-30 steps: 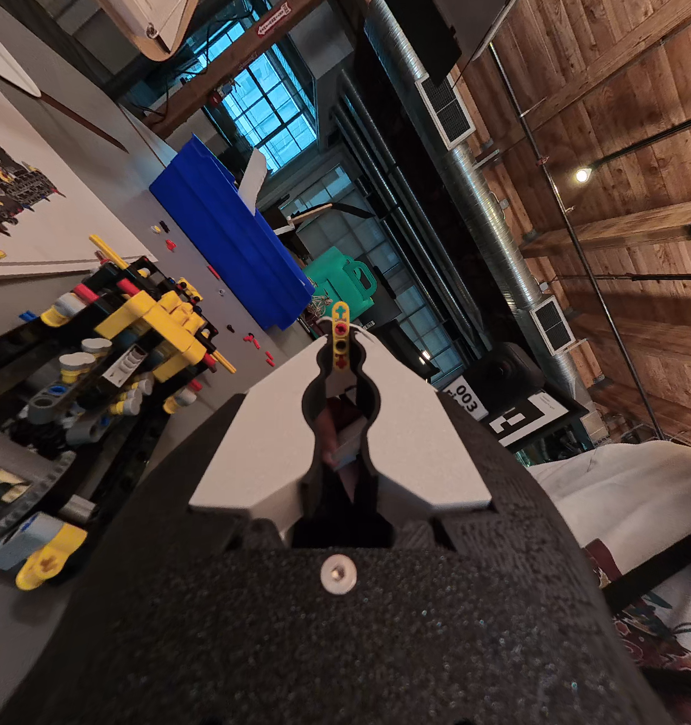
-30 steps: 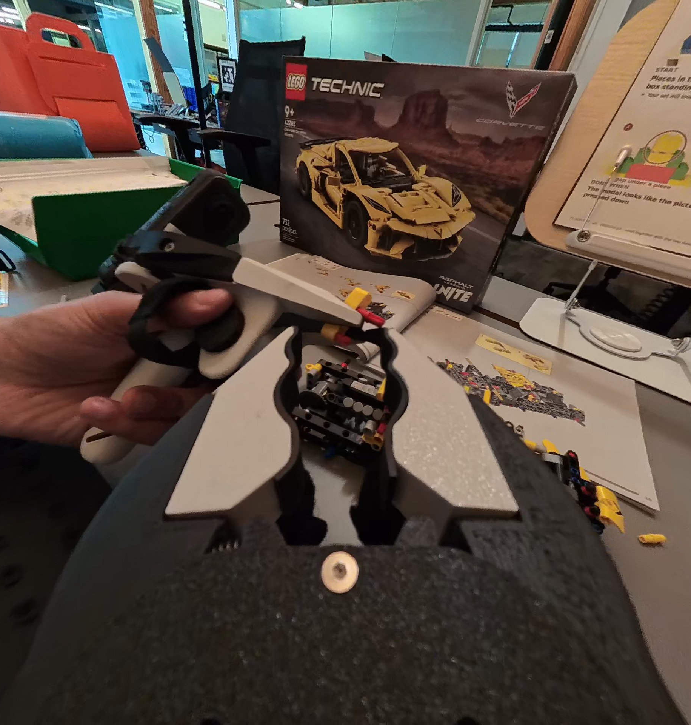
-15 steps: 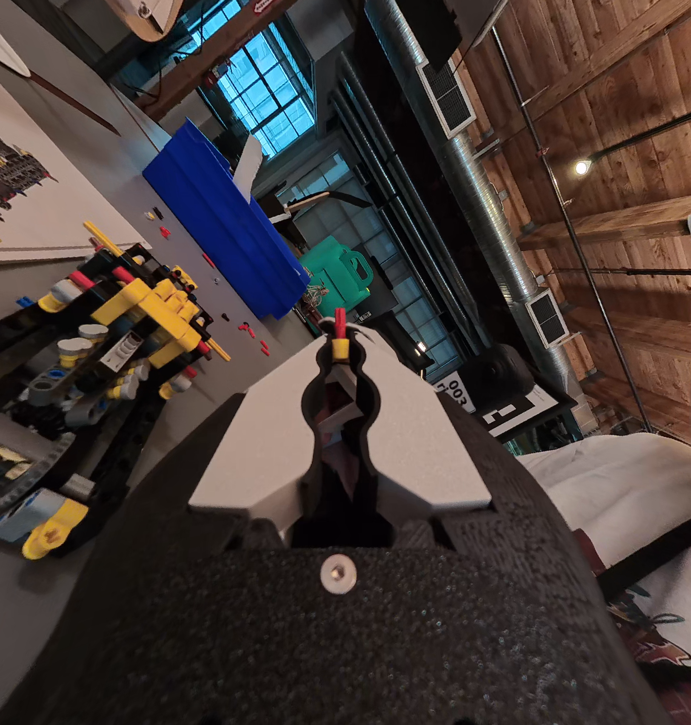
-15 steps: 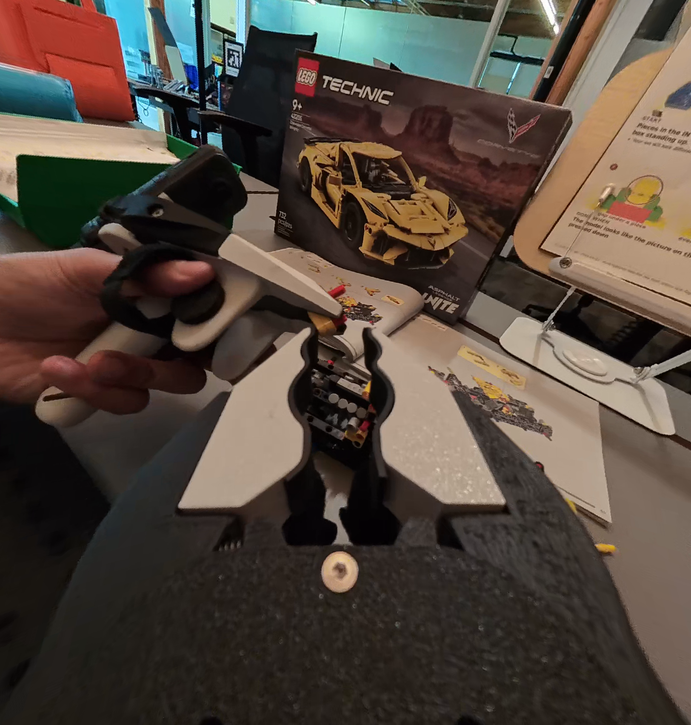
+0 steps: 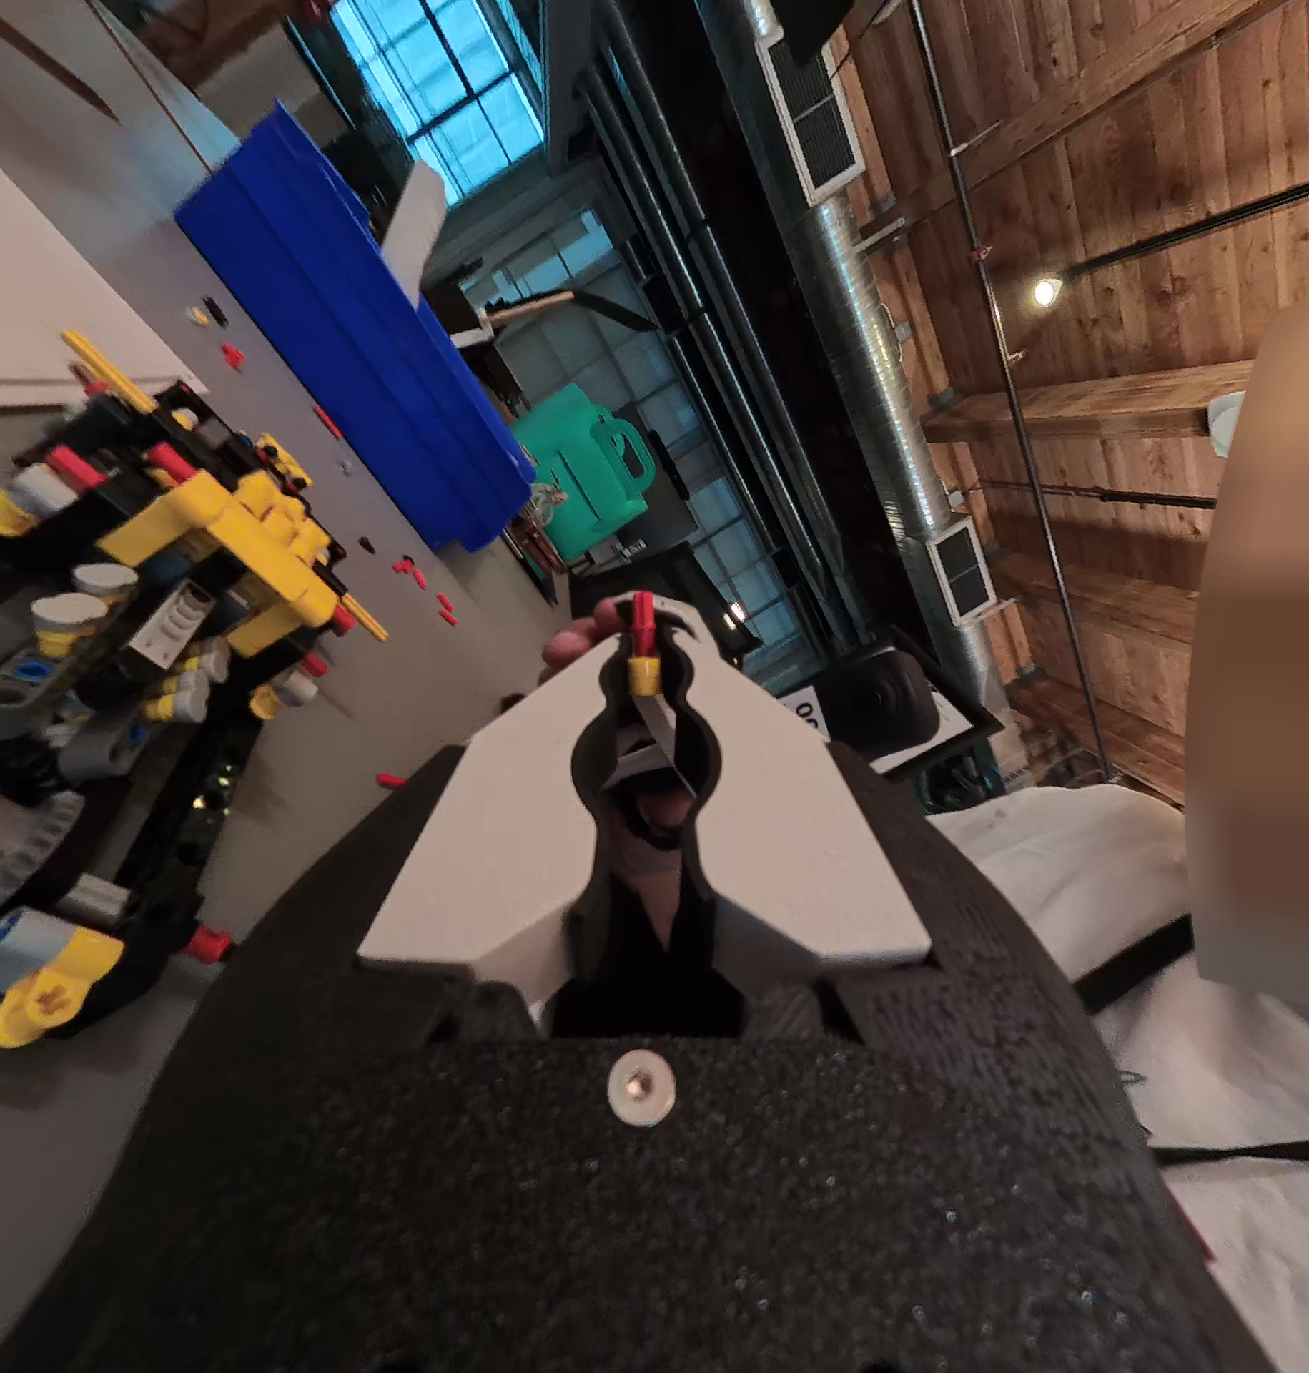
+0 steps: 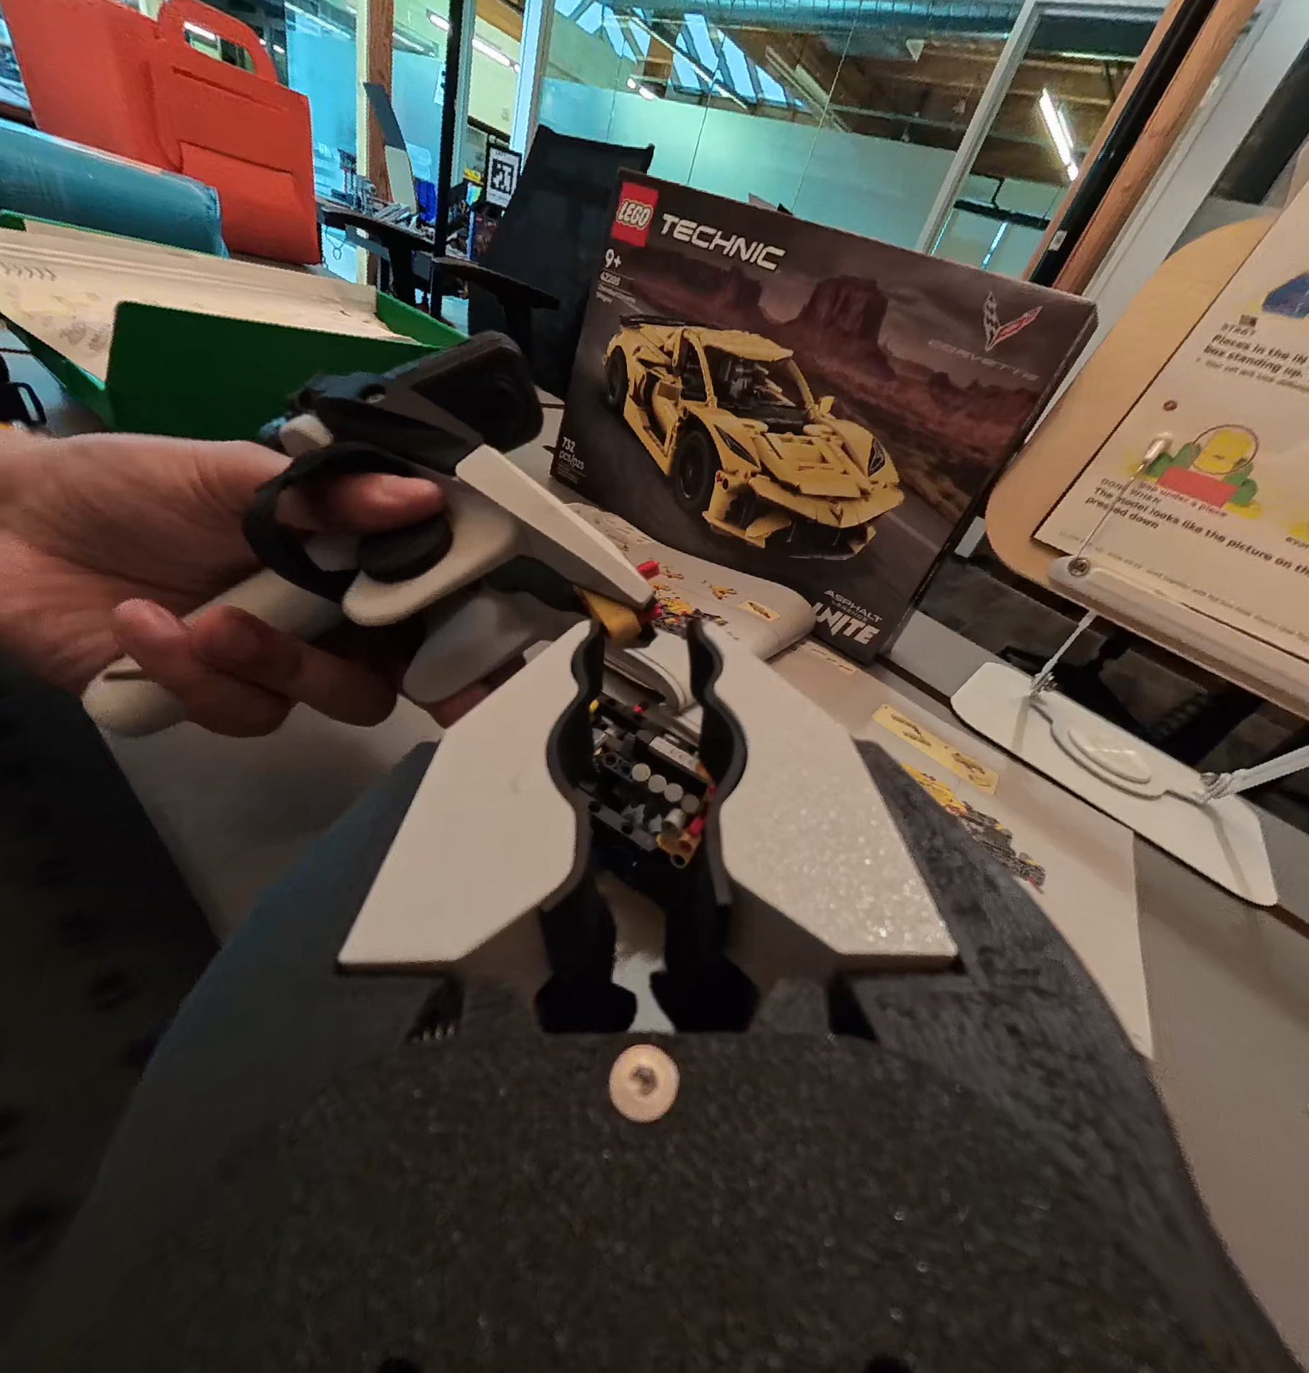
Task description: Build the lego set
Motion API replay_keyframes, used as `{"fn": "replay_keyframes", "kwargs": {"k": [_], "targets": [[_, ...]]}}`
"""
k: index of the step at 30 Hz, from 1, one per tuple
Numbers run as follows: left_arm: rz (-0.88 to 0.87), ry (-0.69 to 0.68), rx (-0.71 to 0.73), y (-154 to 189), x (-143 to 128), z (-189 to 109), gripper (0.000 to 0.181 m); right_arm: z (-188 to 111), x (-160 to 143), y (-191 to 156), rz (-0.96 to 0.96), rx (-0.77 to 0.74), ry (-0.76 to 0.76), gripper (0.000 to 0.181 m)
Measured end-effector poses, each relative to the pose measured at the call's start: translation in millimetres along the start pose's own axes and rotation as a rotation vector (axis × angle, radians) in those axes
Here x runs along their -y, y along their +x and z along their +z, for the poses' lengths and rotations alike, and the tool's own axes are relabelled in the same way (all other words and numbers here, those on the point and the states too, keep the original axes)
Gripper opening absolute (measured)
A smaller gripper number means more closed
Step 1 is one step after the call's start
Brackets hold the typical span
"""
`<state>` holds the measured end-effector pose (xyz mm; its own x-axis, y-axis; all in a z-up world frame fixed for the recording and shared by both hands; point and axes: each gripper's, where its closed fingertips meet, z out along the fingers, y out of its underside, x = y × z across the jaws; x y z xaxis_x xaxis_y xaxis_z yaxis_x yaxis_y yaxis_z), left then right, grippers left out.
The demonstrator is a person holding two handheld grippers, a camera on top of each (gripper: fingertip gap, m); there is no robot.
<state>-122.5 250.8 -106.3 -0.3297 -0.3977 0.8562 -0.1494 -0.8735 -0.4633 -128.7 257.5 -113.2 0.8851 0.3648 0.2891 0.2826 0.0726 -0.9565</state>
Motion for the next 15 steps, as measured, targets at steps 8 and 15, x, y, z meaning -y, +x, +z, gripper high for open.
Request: {"fn": "replay_keyframes", "kwargs": {"k": [8, 15], "targets": [[-0.078, -0.175, -0.024, -0.9, -23.7, -4.4, 0.007, -8.8, -6.9, -22.2, -0.144, 0.167, -0.008, 0.014], [-0.01, -0.236, 0.011, -4.7, -29.8, -7.7, 0.009, -13.4, -14.5, -22.9, -0.135, 0.221, -0.035, 0.014]]}}
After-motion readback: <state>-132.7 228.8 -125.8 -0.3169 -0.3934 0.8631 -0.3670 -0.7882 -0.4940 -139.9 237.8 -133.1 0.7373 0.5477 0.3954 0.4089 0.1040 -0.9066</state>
